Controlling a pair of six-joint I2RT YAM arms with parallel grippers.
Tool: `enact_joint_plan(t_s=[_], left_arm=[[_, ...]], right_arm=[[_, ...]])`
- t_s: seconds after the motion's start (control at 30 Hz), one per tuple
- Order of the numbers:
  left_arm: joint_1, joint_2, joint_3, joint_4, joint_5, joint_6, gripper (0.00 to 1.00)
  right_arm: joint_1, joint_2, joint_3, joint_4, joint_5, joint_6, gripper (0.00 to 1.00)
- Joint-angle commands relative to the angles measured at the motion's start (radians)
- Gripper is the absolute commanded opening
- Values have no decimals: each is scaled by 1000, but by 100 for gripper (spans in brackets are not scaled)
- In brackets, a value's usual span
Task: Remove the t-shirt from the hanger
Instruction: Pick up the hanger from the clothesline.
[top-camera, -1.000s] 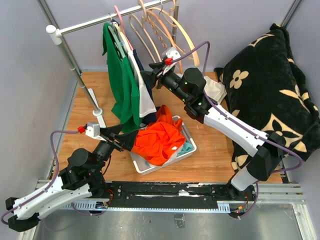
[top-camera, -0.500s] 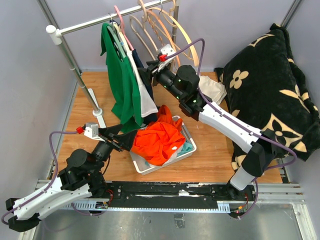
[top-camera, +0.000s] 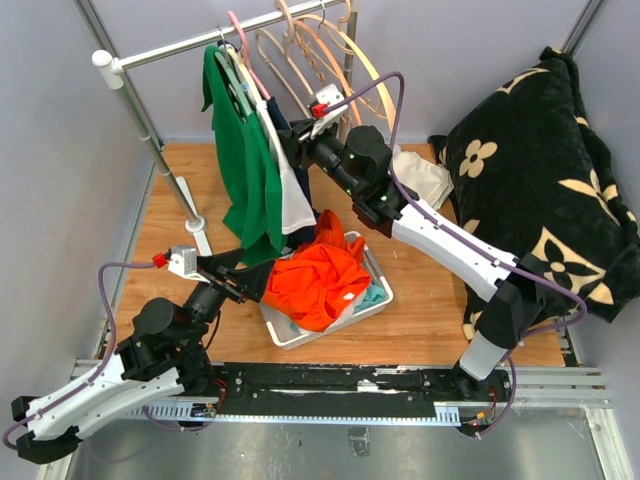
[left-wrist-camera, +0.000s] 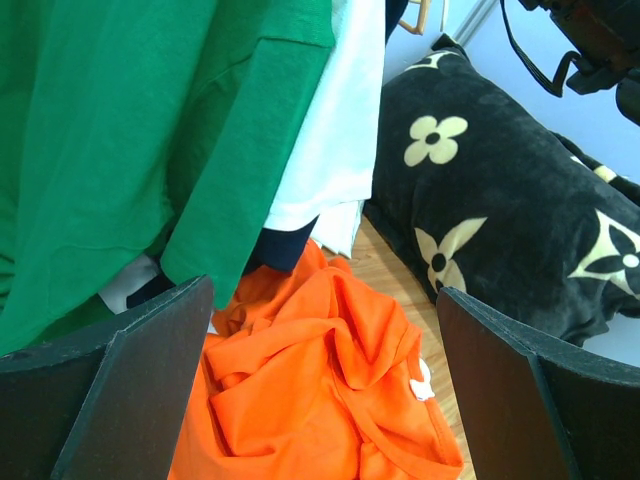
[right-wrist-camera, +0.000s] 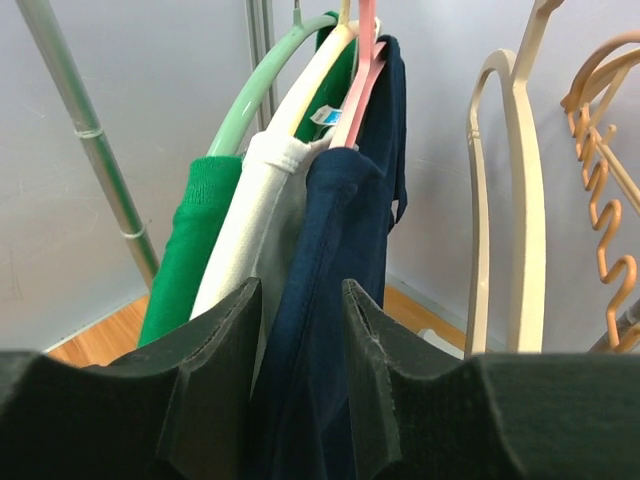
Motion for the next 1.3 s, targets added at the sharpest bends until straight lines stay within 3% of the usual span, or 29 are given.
enact_joint_plan(t_s=[0.0,0.27,0.47,0.87,1.27], left_arm=[[-7,-9,2,5,-22,11,98],[-7,-11,13,-3,-25,14,98],[-7,-9,13,2,-27,17,98],[-8,-4,12,10,-25,15,98],[-8,17,9,35,-23,13,98]], right_arm=[[10,29,65,2,41,-9,37],[9,69,125,-24,52,-11,24],[11,60,117,-10,93,-11,1],[31,-22,5,177,227,-41,1],[36,-88,-24,253,207,-77,1]])
